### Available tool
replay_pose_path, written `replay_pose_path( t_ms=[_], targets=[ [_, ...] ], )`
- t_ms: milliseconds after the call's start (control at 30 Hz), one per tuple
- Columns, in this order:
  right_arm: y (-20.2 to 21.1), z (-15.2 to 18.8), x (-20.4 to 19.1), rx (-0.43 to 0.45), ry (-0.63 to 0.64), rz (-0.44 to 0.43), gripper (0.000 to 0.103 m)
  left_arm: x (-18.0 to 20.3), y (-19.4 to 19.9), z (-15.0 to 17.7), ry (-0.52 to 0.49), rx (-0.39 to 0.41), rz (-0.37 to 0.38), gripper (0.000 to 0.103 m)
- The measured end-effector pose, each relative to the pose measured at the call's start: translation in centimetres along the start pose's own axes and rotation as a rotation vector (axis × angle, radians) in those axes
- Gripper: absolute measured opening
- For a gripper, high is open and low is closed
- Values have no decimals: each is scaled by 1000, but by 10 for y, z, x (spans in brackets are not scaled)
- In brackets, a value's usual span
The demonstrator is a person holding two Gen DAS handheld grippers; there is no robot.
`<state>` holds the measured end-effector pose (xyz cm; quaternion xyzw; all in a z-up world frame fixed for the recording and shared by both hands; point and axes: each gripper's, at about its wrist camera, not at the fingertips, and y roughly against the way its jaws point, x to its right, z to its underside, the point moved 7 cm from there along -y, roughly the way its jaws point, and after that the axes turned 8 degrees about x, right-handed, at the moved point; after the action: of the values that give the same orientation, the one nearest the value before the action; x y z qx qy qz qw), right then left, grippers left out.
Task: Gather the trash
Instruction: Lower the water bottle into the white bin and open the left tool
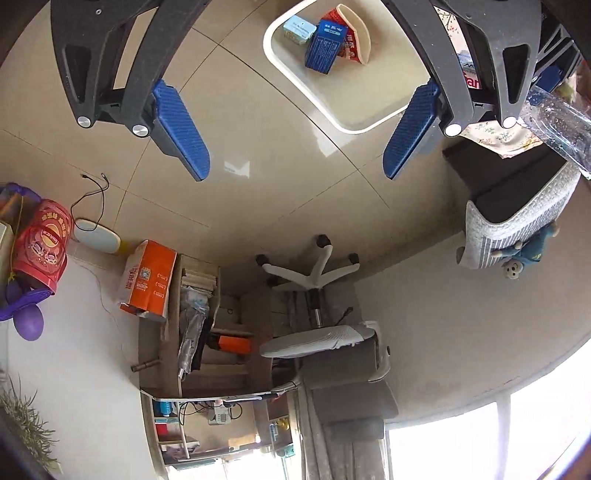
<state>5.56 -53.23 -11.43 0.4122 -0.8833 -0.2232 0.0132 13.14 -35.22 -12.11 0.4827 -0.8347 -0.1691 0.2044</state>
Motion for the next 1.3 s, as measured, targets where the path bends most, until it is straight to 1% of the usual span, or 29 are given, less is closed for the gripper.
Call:
replay_pose_path(
  t_ms=[167, 300, 367, 433, 467, 533, 633, 800, 967, 1100, 1300],
  targets=[
    [-4, -2, 28, -16, -54, 49, 92, 25, -16, -5, -15, -18, 36, 66],
    [-4, -3, 44, -20, -94, 76, 92, 40, -28, -7, -23, -49, 71, 67],
    [-4, -3, 50, -22, -104, 86, 92, 43, -33, -7, -19, -68, 71, 74],
    [-4, -3, 53, -23, -113, 89, 92, 43, -34, -7, -11, -59, 67, 84],
    [-4, -3, 53, -23, -113, 89, 92, 44, -33, -8, -17, -48, 60, 86],
    [-3, -3, 52, -18, -109, 94, 96, 44, -31, -9, -31, -36, 51, 90],
    [-2, -4, 50, -14, -98, 90, 96, 40, -28, -9, -40, -29, 32, 90],
    [2, -4, 38, -5, -55, 81, 96, 30, -21, -13, -42, -12, -1, 91],
    [5, 0, 21, -12, -20, 48, 96, 17, -10, -19, -55, 14, -39, 92],
    [9, 4, 1, -12, 21, 23, 96, 0, 0, -23, -51, 29, -73, 93],
    [20, 12, -38, -9, 98, -42, 96, -34, 20, -22, -39, 50, -143, 93]
  ],
)
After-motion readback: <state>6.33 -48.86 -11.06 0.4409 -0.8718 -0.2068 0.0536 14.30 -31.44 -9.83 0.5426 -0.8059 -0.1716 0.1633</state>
